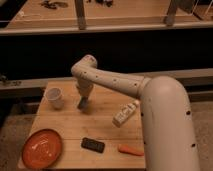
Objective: Place the white sponge in the ceramic cup
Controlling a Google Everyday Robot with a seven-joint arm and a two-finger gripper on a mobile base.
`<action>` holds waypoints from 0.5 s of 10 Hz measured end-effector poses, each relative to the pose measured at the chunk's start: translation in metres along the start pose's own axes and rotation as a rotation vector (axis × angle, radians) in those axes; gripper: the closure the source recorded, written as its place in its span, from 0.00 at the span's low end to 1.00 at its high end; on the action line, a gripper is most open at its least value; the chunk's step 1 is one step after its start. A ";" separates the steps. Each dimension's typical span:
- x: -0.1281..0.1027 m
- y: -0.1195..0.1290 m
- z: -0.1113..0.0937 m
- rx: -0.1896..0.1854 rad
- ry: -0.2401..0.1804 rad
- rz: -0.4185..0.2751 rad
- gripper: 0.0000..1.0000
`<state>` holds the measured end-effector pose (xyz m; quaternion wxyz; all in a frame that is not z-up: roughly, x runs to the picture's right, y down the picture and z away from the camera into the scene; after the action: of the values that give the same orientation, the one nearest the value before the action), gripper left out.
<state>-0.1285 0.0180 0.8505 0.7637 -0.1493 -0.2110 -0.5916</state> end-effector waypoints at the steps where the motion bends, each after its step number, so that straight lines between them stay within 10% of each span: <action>1: 0.001 -0.003 -0.007 -0.001 0.011 -0.016 0.90; 5: 0.004 -0.019 -0.023 0.005 0.043 -0.063 0.90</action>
<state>-0.1422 -0.0011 0.8319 0.7494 -0.1279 -0.2009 -0.6178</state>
